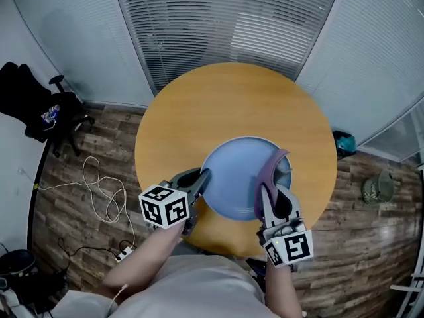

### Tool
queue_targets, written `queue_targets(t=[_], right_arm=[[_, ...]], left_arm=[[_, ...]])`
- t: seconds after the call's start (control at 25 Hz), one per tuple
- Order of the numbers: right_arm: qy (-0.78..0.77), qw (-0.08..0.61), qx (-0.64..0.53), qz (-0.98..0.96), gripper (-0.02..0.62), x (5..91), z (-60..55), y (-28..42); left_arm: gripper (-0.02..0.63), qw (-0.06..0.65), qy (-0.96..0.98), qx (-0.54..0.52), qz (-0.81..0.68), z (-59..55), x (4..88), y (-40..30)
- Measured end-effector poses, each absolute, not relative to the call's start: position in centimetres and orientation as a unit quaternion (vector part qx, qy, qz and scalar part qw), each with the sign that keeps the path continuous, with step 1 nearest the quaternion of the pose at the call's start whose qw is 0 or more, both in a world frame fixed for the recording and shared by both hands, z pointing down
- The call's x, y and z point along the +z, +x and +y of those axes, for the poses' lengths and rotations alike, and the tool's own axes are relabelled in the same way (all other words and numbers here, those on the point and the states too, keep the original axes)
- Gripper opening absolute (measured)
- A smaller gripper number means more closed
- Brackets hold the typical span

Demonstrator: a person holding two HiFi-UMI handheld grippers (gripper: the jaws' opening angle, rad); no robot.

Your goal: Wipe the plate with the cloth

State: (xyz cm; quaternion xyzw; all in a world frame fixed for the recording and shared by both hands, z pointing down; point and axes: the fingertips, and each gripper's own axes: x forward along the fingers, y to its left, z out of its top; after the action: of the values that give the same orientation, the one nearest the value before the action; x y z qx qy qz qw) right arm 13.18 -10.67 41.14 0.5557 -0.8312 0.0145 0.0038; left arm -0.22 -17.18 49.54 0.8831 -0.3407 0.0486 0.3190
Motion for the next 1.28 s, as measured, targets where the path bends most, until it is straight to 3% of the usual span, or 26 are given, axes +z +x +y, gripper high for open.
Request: queue_targets(t=[0.76, 1.28], right_arm=[[0.557, 0.055, -0.093, -0.823, 0.051, 35.4, -12.5, 10.9], [0.547, 0.131, -0.078, -0.823, 0.051, 37.7, -15.3, 9.3]], left_arm=[[0.028, 0.237, 0.913, 0.029, -0.331, -16.1, 43.6, 1.5], [0.028, 0.254, 0.921, 0.035, -0.292, -14.8, 44.3, 3.2]])
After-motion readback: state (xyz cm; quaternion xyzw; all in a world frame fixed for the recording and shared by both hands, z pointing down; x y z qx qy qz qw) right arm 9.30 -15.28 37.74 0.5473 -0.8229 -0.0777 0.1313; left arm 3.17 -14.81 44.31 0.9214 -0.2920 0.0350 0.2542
